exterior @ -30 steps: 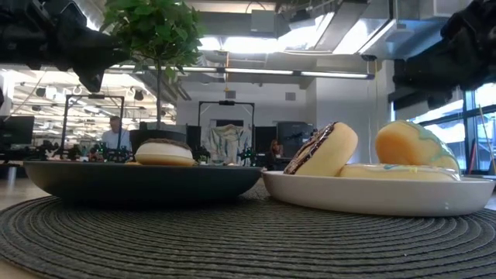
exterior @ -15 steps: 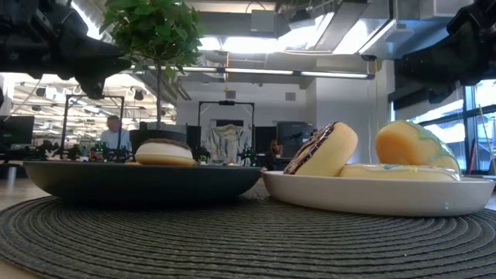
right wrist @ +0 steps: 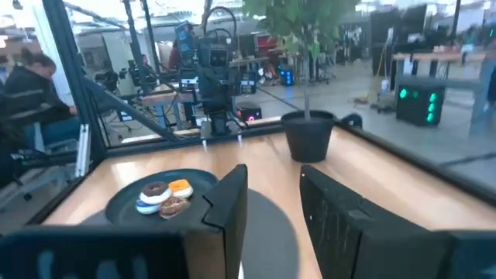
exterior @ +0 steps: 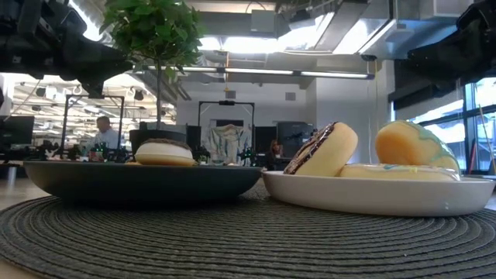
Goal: Pick & Place donuts
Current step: Return to Home Position
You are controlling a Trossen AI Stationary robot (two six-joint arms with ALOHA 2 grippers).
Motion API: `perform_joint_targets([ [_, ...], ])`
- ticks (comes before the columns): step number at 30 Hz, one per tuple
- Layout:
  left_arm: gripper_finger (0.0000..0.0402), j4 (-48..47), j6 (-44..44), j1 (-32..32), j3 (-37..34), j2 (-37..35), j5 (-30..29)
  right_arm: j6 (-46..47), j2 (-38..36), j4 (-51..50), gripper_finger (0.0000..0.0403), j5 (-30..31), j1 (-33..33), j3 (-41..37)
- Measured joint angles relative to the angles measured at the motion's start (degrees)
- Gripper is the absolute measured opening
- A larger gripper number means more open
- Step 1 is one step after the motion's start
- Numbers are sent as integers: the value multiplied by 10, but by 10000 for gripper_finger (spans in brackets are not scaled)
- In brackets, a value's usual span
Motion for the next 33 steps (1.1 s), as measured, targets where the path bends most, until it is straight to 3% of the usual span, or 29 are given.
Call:
perform_joint_targets([
  [15, 116, 0, -5, 0, 0, 0, 0, -39, -3, 1, 122, -64, 1, 0],
  [20, 113, 0, -5, 0, 0, 0, 1, -12, -3, 6, 122, -187, 1, 0],
  [24, 115, 0, -5, 0, 0, 0, 0, -43, -3, 75, 122, -277, 1, 0],
  [27, 115, 0, -5, 0, 0, 0, 0, -82, -3, 104, 122, -308, 1, 0],
  [33, 115, 0, -6, 0, 0, 0, 0, -91, -3, 89, 122, -304, 1, 0],
])
